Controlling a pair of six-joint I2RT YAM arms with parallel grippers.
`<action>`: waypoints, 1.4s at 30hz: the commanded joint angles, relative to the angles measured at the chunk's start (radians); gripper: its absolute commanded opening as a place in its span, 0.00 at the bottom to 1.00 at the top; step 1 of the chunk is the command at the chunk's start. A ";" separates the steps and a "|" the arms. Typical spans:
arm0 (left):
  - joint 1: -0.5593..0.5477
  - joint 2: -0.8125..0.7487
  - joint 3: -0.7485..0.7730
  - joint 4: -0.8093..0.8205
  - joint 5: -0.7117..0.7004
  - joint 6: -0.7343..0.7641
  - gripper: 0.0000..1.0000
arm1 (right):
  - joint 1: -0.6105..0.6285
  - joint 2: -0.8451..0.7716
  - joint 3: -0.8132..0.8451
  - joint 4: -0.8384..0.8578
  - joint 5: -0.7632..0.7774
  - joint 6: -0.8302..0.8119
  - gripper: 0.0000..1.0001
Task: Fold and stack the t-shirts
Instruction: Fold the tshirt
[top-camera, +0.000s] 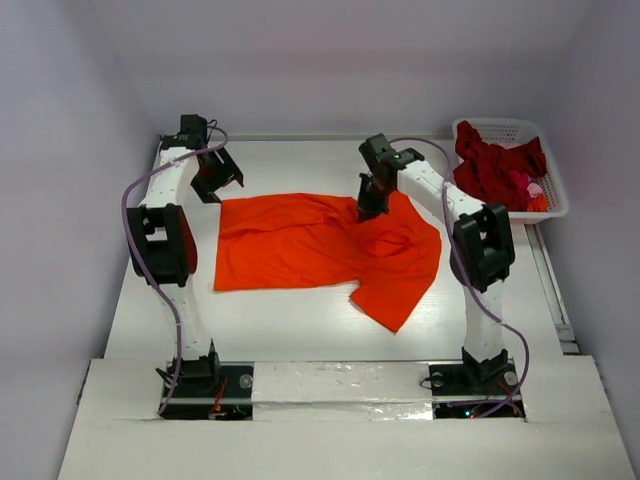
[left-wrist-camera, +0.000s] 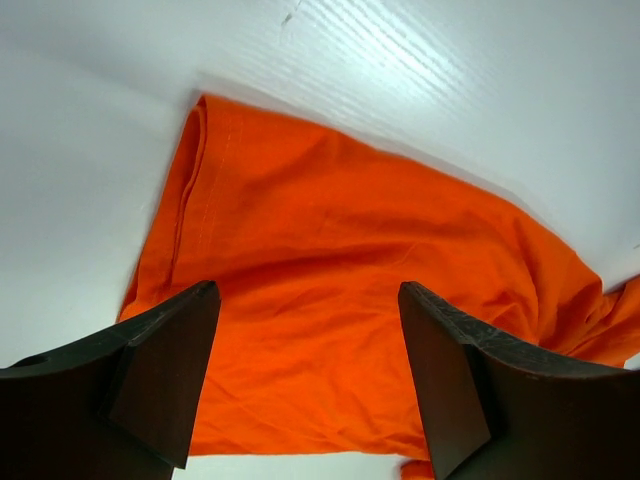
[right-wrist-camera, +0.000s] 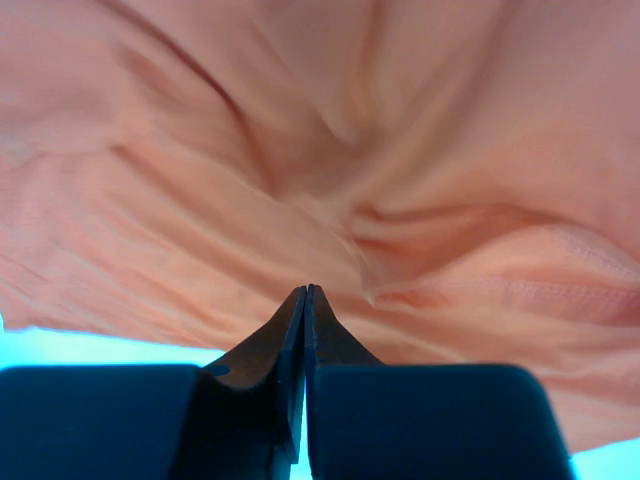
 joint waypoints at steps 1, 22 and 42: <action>0.005 -0.077 -0.054 0.029 -0.001 0.011 0.67 | 0.005 0.045 0.167 -0.041 0.102 -0.034 0.00; 0.005 -0.078 -0.071 0.031 0.022 0.011 0.32 | -0.144 0.242 0.257 -0.084 0.202 -0.077 0.00; -0.031 0.136 -0.043 0.046 0.117 0.044 0.24 | -0.216 0.344 0.378 -0.147 0.144 -0.107 0.00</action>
